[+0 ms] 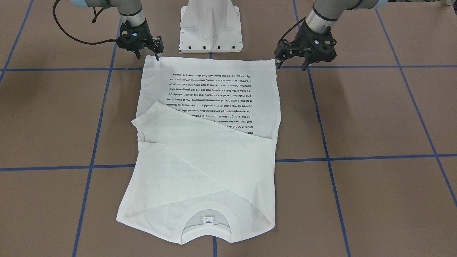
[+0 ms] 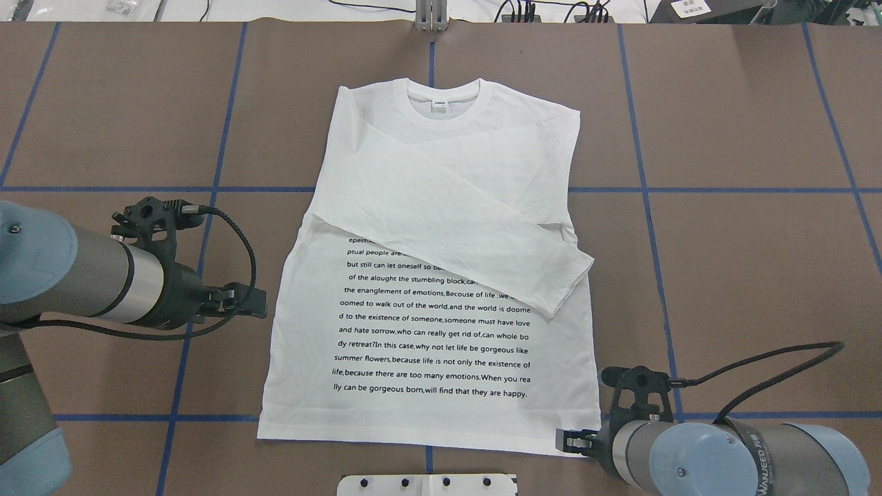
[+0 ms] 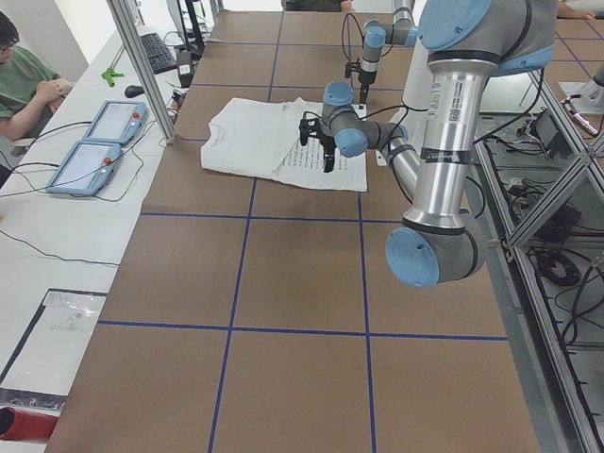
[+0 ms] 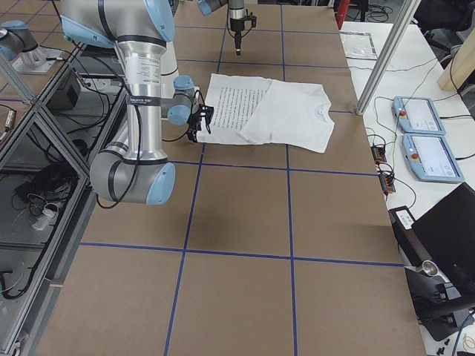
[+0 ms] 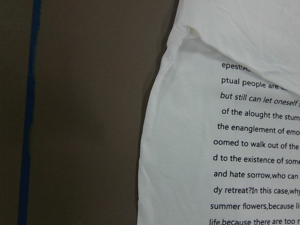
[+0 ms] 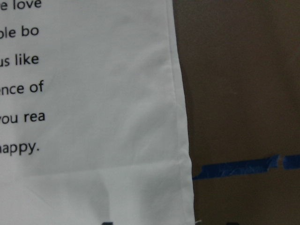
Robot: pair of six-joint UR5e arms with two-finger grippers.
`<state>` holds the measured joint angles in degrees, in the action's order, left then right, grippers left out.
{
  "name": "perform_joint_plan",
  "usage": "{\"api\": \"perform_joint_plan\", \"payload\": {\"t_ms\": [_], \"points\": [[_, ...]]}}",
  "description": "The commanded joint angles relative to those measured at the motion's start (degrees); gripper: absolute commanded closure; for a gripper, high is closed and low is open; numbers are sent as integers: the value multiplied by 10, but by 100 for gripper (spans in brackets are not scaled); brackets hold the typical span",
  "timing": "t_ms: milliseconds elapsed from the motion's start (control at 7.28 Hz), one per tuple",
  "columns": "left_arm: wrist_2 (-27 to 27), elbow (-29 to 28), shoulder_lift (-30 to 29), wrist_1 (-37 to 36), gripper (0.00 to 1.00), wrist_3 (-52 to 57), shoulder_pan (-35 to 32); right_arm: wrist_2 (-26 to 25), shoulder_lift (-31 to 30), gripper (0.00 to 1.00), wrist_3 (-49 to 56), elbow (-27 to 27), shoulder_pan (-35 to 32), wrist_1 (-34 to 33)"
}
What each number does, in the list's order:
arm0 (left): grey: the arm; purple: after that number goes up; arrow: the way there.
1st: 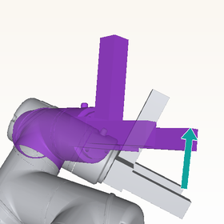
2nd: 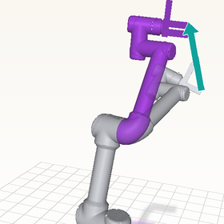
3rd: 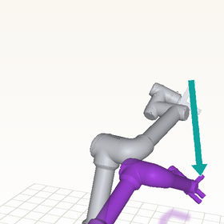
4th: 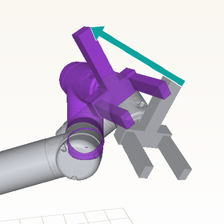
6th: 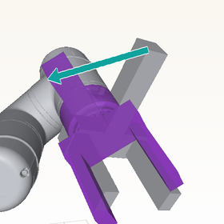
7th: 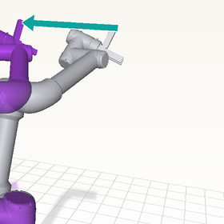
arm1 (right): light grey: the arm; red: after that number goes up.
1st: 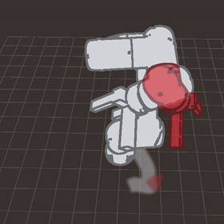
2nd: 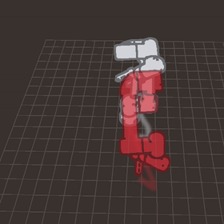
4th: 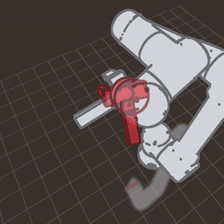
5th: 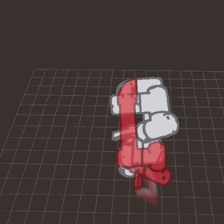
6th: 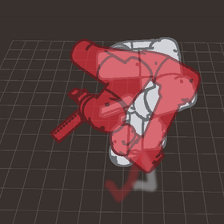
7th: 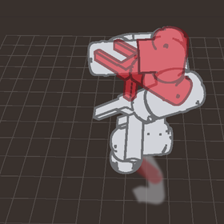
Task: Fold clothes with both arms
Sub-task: 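Lower both grippers onto the hem corners nearest the robot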
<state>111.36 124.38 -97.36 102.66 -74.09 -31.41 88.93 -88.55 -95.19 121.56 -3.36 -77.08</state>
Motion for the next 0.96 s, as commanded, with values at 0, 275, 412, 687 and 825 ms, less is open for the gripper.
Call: {"api": "perform_joint_plan", "payload": {"t_ms": [0,275,412,687,825], "points": [[0,0,-1,0,1,0,1,8,0,24,0,-1,-4,0],[0,0,-1,0,1,-1,2,14,0,24,0,-3,-8,-1],[0,0,-1,0,1,-1,2,15,0,24,1,-4,-8,-1],[0,2,-2,0,1,-1,3,15,0,27,1,-5,-9,-1],[0,1,-3,0,1,-1,3,15,0,27,2,-6,-12,-1]]}}
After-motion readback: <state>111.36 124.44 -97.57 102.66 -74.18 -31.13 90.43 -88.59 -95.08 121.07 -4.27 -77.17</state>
